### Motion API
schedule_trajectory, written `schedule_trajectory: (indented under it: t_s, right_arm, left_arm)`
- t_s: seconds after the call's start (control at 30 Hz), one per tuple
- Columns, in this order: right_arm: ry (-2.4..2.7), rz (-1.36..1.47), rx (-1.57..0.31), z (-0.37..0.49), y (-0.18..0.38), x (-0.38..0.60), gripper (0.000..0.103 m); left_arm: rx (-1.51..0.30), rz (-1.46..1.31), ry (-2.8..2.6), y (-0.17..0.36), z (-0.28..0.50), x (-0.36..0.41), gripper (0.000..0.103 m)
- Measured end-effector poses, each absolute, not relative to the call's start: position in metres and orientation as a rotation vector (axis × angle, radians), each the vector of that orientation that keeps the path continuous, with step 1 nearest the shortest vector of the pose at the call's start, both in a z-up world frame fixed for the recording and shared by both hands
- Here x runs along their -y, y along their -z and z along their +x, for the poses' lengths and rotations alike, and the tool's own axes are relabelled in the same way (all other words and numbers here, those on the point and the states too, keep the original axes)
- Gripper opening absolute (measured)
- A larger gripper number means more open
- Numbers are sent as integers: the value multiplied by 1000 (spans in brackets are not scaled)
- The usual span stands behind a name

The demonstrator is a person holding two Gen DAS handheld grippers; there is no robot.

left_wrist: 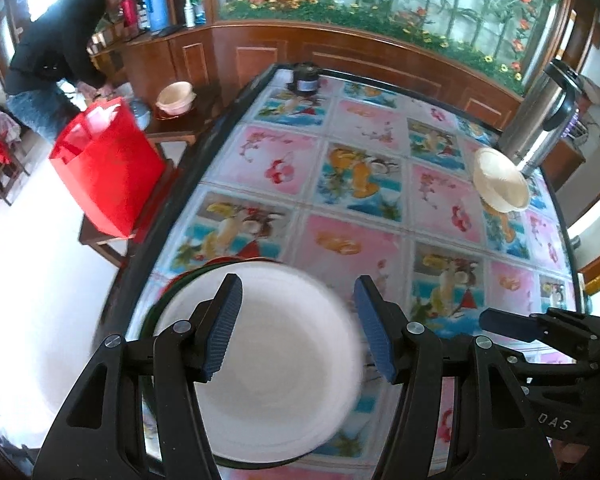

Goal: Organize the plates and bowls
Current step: 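Move both tools to the tan paper bowl beside the thermos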

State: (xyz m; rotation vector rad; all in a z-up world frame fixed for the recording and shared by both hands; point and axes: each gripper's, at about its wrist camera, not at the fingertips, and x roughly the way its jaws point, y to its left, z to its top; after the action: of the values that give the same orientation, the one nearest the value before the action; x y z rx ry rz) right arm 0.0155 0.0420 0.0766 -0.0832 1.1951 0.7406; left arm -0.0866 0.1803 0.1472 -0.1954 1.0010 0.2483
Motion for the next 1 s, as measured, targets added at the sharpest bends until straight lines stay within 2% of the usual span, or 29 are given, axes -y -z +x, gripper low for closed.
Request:
schedule_trajectory:
  t_s: [1.0]
  right_arm:
    - [-474,19,-1209,106,-53,106,53]
  left_arm:
    - [-1070,-80,-67,-106,48,-12,59]
